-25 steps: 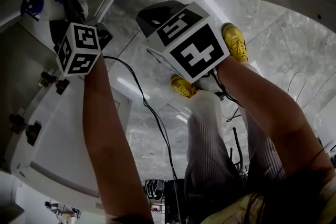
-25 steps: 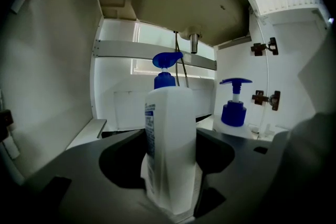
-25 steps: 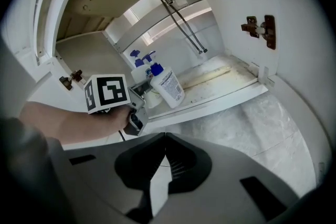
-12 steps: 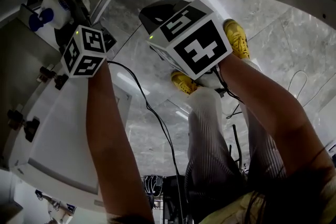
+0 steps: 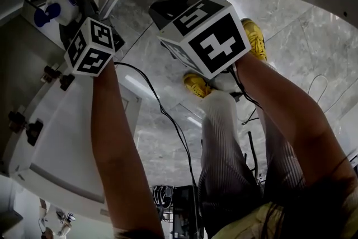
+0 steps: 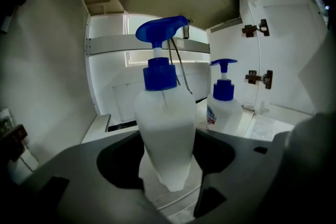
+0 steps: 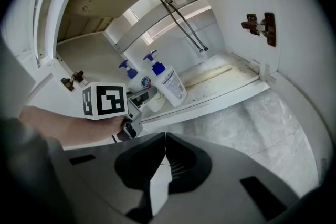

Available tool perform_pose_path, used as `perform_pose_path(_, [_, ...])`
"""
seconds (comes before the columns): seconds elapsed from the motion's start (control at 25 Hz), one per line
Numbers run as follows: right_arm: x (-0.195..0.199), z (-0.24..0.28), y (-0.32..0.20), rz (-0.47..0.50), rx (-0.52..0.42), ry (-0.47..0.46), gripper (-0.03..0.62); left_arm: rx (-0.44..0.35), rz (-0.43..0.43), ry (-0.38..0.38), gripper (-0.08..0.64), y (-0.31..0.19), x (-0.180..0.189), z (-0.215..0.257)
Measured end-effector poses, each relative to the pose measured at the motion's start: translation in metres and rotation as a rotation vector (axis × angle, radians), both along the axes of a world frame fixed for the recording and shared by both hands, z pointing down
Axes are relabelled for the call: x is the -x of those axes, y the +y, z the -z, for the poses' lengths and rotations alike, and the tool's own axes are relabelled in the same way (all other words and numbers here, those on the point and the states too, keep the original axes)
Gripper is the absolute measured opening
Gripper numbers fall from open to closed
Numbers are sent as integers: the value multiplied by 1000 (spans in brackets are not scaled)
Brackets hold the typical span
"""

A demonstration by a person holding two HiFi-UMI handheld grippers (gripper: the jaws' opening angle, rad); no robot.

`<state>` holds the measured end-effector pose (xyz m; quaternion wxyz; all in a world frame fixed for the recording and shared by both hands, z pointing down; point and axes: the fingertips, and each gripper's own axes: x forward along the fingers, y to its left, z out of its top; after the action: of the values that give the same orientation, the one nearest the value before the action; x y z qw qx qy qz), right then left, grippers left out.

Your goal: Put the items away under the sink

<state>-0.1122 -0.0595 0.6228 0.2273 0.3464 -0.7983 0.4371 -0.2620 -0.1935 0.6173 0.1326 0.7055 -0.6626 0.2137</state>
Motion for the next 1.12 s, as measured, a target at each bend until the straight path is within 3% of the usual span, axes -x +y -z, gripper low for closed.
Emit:
perform_pose_path(0.28, [0,6,6,17,11,-12,26,57,15,-31,299,2,0,-4])
perform_pose_path(0.56, [-5,19,8,27,6,-1,26,84,40,-12,308,10,2,1])
perform_pose_path(1.12, [-12,55,23,31,7,20,26,210,50,6,308,48,-15,8])
